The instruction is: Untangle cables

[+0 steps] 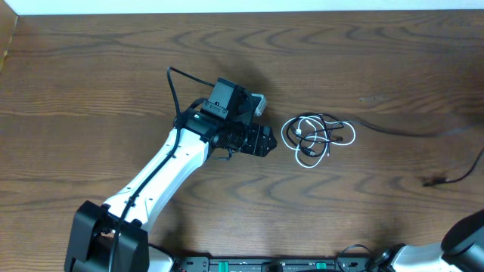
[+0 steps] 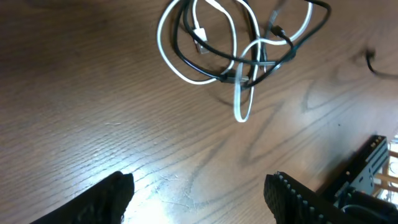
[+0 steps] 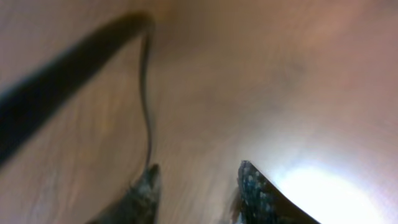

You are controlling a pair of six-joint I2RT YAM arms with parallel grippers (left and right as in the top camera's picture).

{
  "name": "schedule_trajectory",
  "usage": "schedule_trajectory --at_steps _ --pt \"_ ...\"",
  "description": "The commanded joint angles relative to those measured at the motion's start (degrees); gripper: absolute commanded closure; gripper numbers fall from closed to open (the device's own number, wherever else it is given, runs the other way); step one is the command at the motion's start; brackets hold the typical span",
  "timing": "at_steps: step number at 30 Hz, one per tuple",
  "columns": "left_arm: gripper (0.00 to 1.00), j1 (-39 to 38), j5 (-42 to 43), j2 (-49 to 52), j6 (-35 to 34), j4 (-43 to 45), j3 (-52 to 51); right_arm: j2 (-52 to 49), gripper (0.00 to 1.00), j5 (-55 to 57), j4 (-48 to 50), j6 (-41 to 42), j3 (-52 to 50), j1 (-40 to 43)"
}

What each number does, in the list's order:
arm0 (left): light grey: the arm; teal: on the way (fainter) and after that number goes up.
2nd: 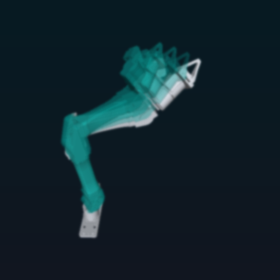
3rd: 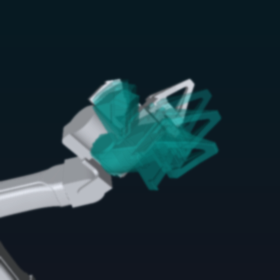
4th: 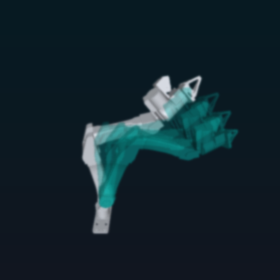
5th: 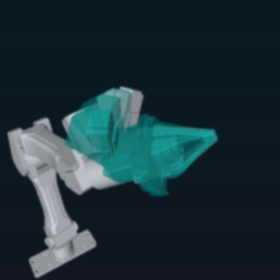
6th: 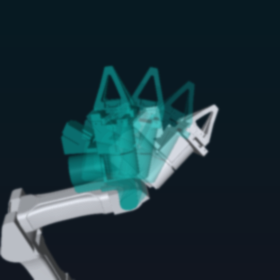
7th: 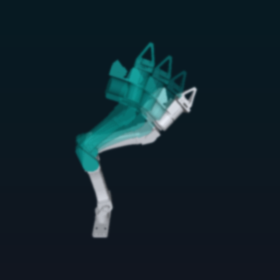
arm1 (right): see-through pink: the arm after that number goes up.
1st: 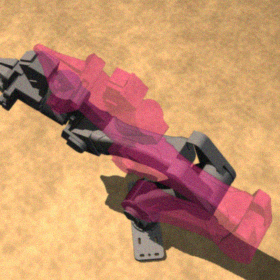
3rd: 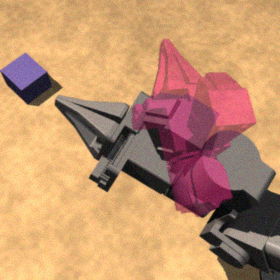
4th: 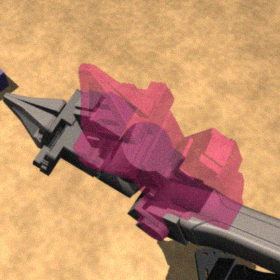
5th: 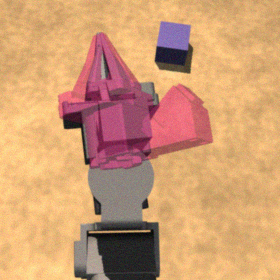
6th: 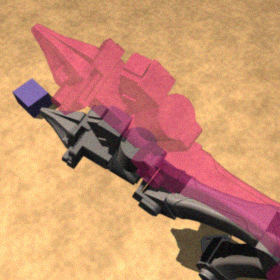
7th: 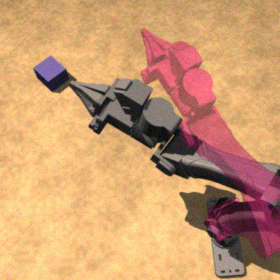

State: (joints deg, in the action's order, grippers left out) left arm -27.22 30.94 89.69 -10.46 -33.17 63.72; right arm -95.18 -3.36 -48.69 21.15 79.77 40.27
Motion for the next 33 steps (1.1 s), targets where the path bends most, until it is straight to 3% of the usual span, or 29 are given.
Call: schedule_trajectory --at_steps 1,2,4,5,8,11,22,25,29,33 --pt "0.26 -0.13 1.81 0.2 1.03 -0.22 0.24 -0.44 0.48 -27.08 4.04 -9.01 0.37 -0.46" --pt "0.26 -0.13 1.81 0.2 1.01 -0.22 0.24 -0.37 0.46 -27.43 4.42 -9.03 0.39 -0.79" --pt "0.26 -0.13 1.81 0.2 1.01 -0.28 0.24 -0.02 0.11 -20.26 2.56 -9.03 0.46 -2.43" --pt "0.26 -0.13 1.81 0.2 1.01 -0.28 0.26 -0.04 0.01 -11.23 -1.27 -8.68 0.46 -3.48" --pt "0.26 -0.13 1.81 0.2 1.01 -0.31 0.24 -1.18 0.01 13.38 -11.54 0.07 0.42 -5.92" --pt "0.26 -0.13 1.81 0.2 1.01 -0.35 0.24 -2.6 0.01 22.53 -16.81 3.34 0.39 -6.95" --pt "0.26 -0.13 1.81 0.2 1.03 -0.7 0.24 -3.58 0.01 19.82 -23.34 3.74 0.39 -6.4" --pt "0.26 -0.13 1.81 0.2 1.01 -0.81 0.24 -3.78 0.01 24.41 -24.9 10.36 0.39 -6.4" --pt "0.26 -0.13 1.81 0.2 1.01 -0.87 0.24 -6.45 0.01 27.04 -36.76 10.8 0.2 -6.64" --pt "0.26 -0.13 1.81 0.2 1.01 -0.87 0.24 -7.48 0.01 26.23 -38.16 11.41 -1.68 -6.73"
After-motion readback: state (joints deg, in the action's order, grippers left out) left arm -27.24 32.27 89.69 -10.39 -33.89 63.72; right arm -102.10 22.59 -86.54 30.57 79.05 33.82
